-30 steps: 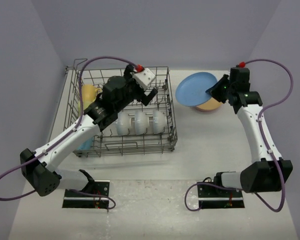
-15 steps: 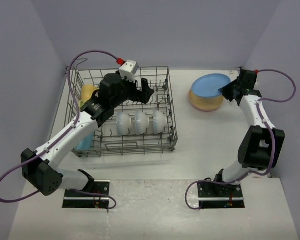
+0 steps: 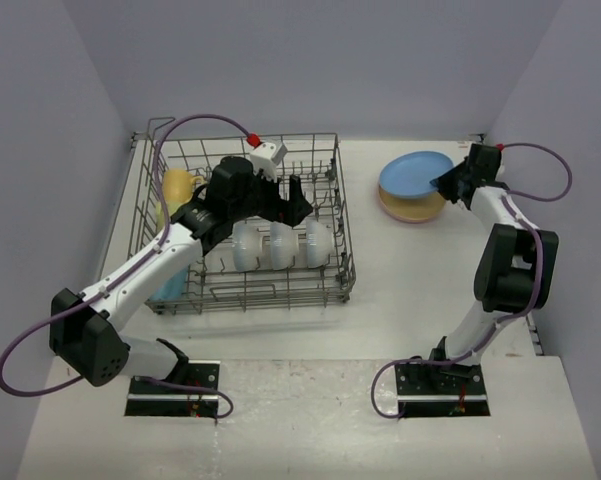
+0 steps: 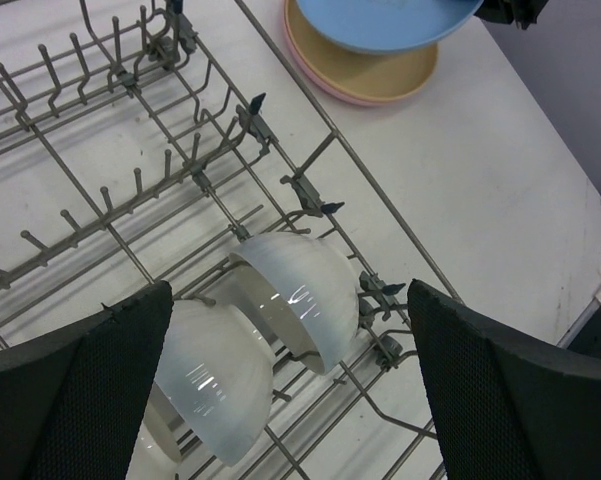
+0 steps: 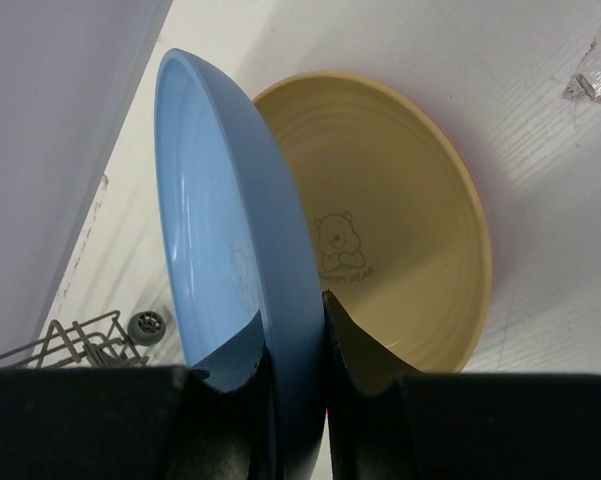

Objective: Unload the mixed dishes from the dish rack

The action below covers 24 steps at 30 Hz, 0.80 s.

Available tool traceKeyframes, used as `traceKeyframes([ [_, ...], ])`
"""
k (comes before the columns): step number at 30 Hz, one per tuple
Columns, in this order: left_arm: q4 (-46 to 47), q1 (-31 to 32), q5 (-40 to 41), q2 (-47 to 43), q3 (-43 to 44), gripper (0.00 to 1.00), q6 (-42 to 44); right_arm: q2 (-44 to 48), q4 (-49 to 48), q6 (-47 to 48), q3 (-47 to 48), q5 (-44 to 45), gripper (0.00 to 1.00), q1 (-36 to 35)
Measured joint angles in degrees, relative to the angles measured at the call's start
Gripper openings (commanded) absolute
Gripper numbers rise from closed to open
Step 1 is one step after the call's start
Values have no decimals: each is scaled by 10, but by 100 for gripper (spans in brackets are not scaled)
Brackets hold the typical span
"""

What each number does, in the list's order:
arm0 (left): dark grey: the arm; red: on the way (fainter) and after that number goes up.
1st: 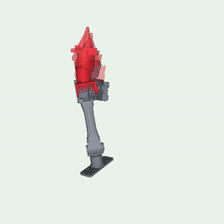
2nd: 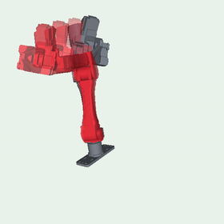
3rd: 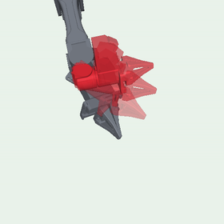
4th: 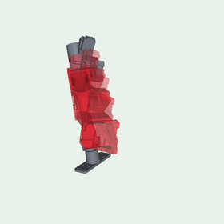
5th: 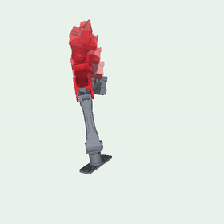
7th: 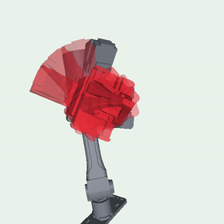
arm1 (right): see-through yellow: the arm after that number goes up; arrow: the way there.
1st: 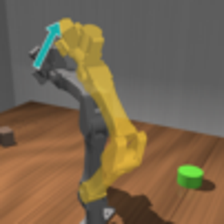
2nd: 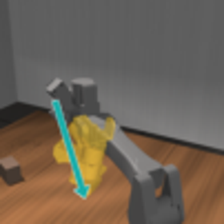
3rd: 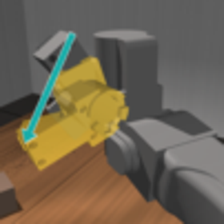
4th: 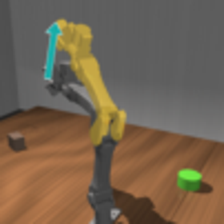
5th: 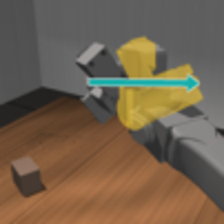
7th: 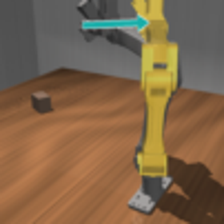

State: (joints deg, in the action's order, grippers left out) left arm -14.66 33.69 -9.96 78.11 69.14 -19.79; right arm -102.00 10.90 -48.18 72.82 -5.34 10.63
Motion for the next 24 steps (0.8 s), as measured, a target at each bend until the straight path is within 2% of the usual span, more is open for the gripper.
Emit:
traceKeyframes([
  [5,-3,0,-19,3,-6,100,1,-14,-12,3,-2,1,2,0],
  [9,-5,0,-23,3,-6,100,3,-20,-13,8,-5,4,13,0],
  [14,-5,0,-32,3,-6,100,5,-23,-14,13,-11,5,19,0],
  [17,-5,-1,-39,3,-6,100,9,-26,-15,13,-13,6,32,0],
  [19,-7,-1,-43,3,-6,100,9,-26,-14,13,-16,9,37,0],
  [20,-7,-1,-44,3,-7,100,9,-26,-13,13,-16,11,44,0],
  [24,-7,-2,-49,-1,-23,100,9,-26,-12,15,-16,12,55,0],
])
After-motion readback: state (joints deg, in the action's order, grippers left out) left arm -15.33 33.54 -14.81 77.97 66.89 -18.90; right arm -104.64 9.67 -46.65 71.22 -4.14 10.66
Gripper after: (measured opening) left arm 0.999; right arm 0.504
